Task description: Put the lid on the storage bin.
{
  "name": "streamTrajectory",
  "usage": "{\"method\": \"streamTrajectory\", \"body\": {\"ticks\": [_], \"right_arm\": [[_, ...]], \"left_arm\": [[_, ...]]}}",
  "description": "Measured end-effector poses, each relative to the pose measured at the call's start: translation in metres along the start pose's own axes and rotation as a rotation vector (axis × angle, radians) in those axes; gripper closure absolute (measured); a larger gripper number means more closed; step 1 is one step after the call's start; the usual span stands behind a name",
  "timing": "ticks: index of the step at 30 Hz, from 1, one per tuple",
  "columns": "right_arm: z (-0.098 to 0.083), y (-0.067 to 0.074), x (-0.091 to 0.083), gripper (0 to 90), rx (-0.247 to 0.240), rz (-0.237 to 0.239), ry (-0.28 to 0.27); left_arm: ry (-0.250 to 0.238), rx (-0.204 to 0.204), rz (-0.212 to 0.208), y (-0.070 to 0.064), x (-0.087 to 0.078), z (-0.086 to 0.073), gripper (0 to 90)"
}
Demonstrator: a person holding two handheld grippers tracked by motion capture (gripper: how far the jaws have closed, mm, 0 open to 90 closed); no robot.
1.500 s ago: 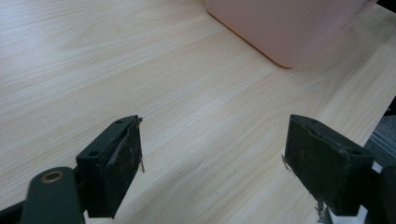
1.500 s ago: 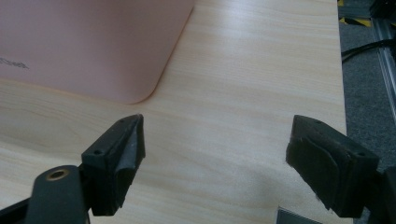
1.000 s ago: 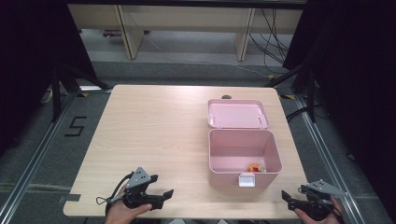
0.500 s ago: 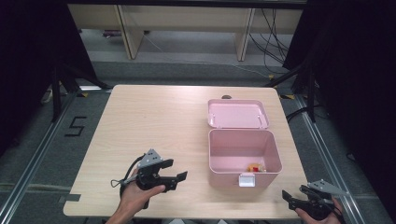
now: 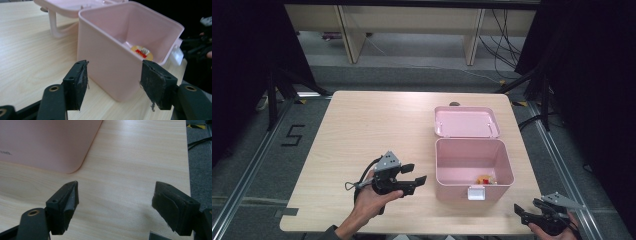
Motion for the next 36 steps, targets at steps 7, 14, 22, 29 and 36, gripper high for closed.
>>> {"method": "streamTrajectory", "body": {"ticks": [7, 14, 22, 29, 36], "right_arm": [[-0.001, -0.001, 0.001, 21.8, 0.004, 0.002, 0.005], [-0.002, 0.002, 0.001, 21.9, 0.05, 0.018, 0.012], [-0.002, 0.0, 0.002, 22.2, 0.046, 0.018, 0.012], [0.002, -0.006, 0.003, 22.6, 0.003, 0.008, 0.019], [0.012, -0.015, 0.007, 23.6, 0.011, 0.028, 0.019]], "left_arm": [[-0.004, -0.007, 0.017, -0.003, 0.01, 0.02, 42.9], [0.017, -0.005, -0.015, -0.011, 0.025, 0.023, 46.6], [0.046, -0.008, -0.032, -0.012, 0.037, 0.023, 47.5], [0.073, 0.011, -0.028, -0.013, 0.045, 0.02, 51.7], [0.09, 0.015, -0.031, -0.016, 0.048, 0.019, 56.7]]}}
Point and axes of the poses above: each handheld gripper's, and its own axes: x roughly forward along the jaws, z roughly out of its top, y roughly to its left, the point moved 4 cm from there along x, roughly forward along the jaws, and after that the axes turned 8 degrees about z, right-handed, at the moved point
